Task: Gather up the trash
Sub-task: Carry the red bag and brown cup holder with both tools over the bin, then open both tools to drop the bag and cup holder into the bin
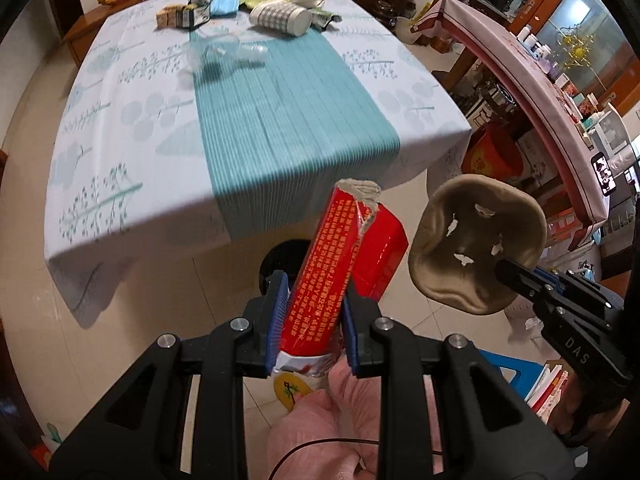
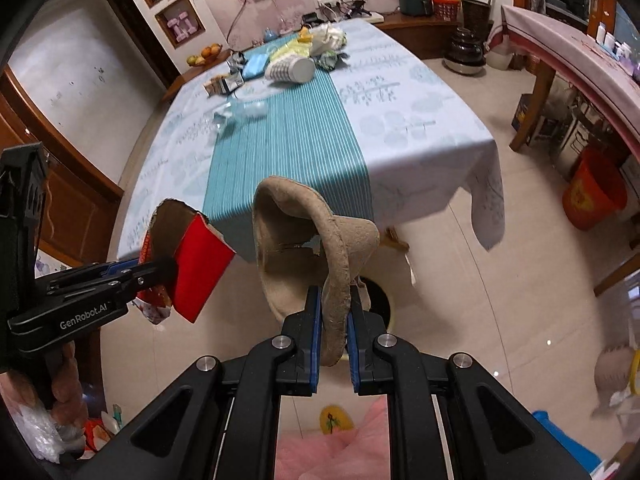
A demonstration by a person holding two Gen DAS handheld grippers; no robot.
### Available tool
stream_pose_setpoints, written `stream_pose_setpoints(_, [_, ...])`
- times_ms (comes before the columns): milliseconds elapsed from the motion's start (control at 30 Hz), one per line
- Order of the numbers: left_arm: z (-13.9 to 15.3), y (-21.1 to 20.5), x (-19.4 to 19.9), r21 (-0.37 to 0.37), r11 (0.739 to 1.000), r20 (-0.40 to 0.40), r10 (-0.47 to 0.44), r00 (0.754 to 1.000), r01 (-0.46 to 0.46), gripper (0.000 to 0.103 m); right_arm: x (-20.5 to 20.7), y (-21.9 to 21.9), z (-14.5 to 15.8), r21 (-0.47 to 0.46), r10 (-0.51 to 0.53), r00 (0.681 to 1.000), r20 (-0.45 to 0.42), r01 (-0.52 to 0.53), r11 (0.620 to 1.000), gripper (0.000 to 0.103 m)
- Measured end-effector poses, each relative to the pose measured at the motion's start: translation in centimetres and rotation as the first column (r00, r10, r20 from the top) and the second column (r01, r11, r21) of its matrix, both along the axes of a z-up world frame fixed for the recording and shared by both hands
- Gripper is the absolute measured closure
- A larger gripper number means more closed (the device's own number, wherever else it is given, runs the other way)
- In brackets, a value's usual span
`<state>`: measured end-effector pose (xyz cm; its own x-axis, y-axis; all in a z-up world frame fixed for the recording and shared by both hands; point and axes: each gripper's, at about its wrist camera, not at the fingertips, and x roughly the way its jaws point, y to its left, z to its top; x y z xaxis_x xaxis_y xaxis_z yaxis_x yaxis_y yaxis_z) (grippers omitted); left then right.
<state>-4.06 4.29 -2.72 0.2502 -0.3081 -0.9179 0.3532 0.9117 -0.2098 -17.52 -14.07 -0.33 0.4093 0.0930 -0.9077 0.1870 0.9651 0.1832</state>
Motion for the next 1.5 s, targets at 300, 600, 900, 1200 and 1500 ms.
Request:
stream_pose_setpoints(300, [-3.3, -0.3, -1.3, 0.035, 0.998, -0.021, 0.062, 0.998, -0.061, 0.081, 1.1, -0.8, -5.1, 0.021, 0.018, 0.992, -0.125, -0.015, 1.000, 0.092])
stream_pose_setpoints(600, [-11.0, -2.0, -1.9, 0.087, 0.987, -0.045, 0.139, 0.989, -0.135, 0.081, 2.1, -1.6, -15.6, 0.040, 0.037, 0.961, -0.274, -0.027, 0.999, 0.092])
stream_pose_setpoints(900, [-21.8, -3.2, -0.9, 0.128, 0.966, -0.070, 0.233, 0.970, -0.223, 0.081, 4.8, -3.1, -27.9, 0.041, 0.006, 0.930, -0.368, 0.010, 0.999, 0.092])
stream_pose_setpoints(1200, [-32.2, -3.8, 2.0, 0.154, 0.942, -0.114, 0.316, 0.942, -0.298, 0.080, 7.3, -3.3, -38.4, 0.055, -0.027, 0.913, -0.407, 0.054, 0.997, 0.092])
stream_pose_setpoints(1500, [-37.0, -6.0, 3.7, 0.167, 0.945, -0.149, 0.306, 0.940, -0.281, 0.069, 9.5, -3.1, -45.0, 0.112, 0.014, 0.911, -0.411, 0.036, 0.993, 0.080])
